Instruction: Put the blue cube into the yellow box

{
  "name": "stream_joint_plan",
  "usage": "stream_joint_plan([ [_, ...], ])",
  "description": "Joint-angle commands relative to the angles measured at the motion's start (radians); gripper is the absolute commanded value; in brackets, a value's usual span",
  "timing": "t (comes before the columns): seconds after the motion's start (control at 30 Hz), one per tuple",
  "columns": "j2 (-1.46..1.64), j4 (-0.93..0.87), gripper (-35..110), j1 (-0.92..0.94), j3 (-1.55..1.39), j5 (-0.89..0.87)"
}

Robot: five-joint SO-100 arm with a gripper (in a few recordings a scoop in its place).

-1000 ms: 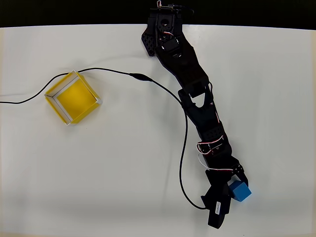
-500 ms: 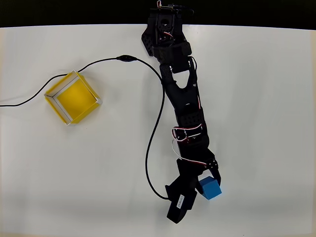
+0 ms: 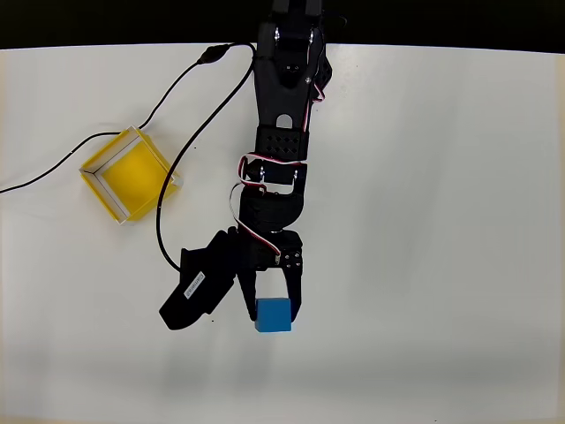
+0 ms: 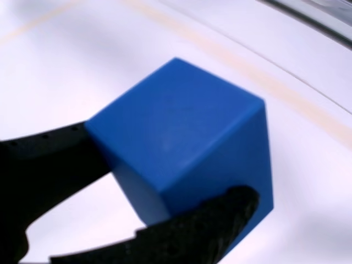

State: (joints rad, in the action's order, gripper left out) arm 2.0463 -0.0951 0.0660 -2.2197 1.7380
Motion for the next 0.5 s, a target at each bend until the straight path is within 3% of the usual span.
stream_joint_plan([
  [0.0, 0.189, -0.051, 19, 0.152, 0.011, 0.014],
  [0.47, 0.261, -0.115, 18, 0.634, -0.118, 0.018],
])
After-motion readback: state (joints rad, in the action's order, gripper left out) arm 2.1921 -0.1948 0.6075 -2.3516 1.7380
